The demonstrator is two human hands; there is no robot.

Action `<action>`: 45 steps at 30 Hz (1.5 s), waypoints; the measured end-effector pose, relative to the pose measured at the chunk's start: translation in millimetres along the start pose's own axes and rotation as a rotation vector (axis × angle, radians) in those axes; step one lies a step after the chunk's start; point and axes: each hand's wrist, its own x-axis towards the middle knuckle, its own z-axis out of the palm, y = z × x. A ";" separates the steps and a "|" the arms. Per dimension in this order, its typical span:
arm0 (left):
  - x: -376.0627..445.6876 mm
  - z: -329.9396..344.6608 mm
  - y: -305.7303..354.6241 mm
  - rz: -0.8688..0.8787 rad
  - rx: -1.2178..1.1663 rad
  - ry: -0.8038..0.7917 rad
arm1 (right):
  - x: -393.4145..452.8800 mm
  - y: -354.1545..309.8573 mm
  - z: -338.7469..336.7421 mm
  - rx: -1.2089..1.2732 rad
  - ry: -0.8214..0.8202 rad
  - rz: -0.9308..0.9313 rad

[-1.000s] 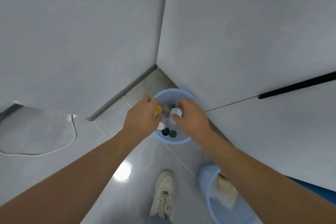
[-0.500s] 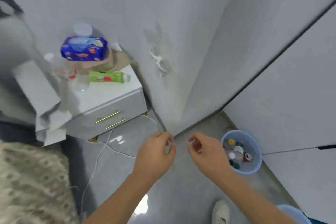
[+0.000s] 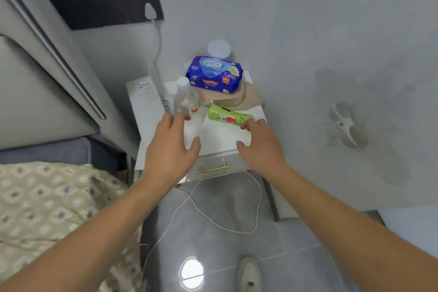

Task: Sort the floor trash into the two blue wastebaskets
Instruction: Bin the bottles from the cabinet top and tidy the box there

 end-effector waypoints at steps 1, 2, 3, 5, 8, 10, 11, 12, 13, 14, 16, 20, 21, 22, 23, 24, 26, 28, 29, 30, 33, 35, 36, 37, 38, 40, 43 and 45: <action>19.4 1.0 -3.1 -0.014 0.021 0.058 | 21.0 5.7 4.4 -0.039 0.000 0.010; 38.6 2.3 -4.9 -0.033 0.030 0.109 | 39.9 12.3 8.6 -0.067 -0.006 0.020; 57.2 4.7 -7.6 -0.057 0.026 0.145 | 56.5 18.9 12.1 -0.090 -0.020 0.023; 89.3 8.6 -12.7 -0.111 0.001 0.163 | 83.5 32.2 21.0 -0.133 -0.073 0.017; 123.4 19.5 -23.1 -0.184 -0.056 0.088 | 108.6 50.4 33.9 -0.213 -0.167 -0.003; 133.4 28.3 -28.6 -0.196 -0.064 0.041 | 116.6 60.9 42.3 -0.236 -0.190 -0.016; 135.3 32.2 -31.3 -0.187 -0.054 0.033 | 118.8 65.1 46.1 -0.243 -0.184 -0.025; 136.0 35.2 -33.6 -0.166 -0.040 0.037 | 120.2 68.6 49.4 -0.251 -0.165 -0.037; 135.7 37.4 -35.6 -0.141 -0.027 0.048 | 121.2 71.6 52.5 -0.262 -0.144 -0.048; 134.4 38.6 -37.5 -0.123 -0.019 0.060 | 121.4 73.8 55.2 -0.274 -0.127 -0.060; 129.3 38.2 -38.3 -0.108 -0.013 0.089 | 119.1 75.8 58.4 -0.281 -0.113 -0.078; 100.8 27.2 -25.1 -0.084 -0.046 0.173 | 95.4 73.2 56.9 -0.171 -0.097 -0.041; 89.8 22.3 -19.0 -0.071 -0.067 0.198 | 84.2 71.3 53.6 -0.121 -0.067 -0.024; 77.4 16.5 -11.9 -0.059 -0.089 0.215 | 70.4 69.4 49.5 -0.065 -0.029 -0.007; 63.9 10.7 -4.0 -0.047 -0.113 0.221 | 54.0 68.2 44.1 -0.018 0.012 0.001; 49.0 5.4 4.6 -0.037 -0.144 0.216 | 34.5 68.4 38.2 0.015 0.046 0.000; 16.9 -3.2 24.2 -0.025 -0.208 0.185 | -11.5 72.0 26.4 0.052 0.081 -0.002; -19.6 -4.2 46.9 -0.013 -0.231 0.130 | -67.6 82.7 15.8 0.060 0.123 0.010; -38.8 -1.7 58.5 -0.010 -0.231 0.096 | -97.0 90.7 11.9 0.066 0.154 0.019; -57.9 2.4 70.6 -0.006 -0.231 0.058 | -126.4 99.6 7.8 0.077 0.184 0.035; -116.2 26.0 107.9 0.041 -0.237 -0.088 | -215.3 133.7 -5.7 0.133 0.221 0.147; -153.4 49.9 134.0 0.070 -0.249 -0.193 | -271.7 165.8 -12.2 0.148 0.213 0.219; -171.1 64.7 146.8 0.087 -0.255 -0.241 | -298.5 185.8 -14.4 0.144 0.197 0.255; -187.6 82.0 159.8 0.106 -0.257 -0.284 | -323.7 207.4 -17.8 0.133 0.184 0.293; -202.3 100.0 173.1 0.127 -0.260 -0.321 | -345.8 230.0 -22.2 0.116 0.179 0.327; -230.2 141.7 200.5 0.177 -0.246 -0.402 | -384.3 278.2 -34.2 0.072 0.218 0.397; -266.3 206.9 246.4 0.260 -0.226 -0.492 | -423.9 353.3 -55.0 0.072 0.318 0.534; -287.0 251.9 277.6 0.277 -0.232 -0.547 | -440.0 403.8 -65.7 0.060 0.358 0.619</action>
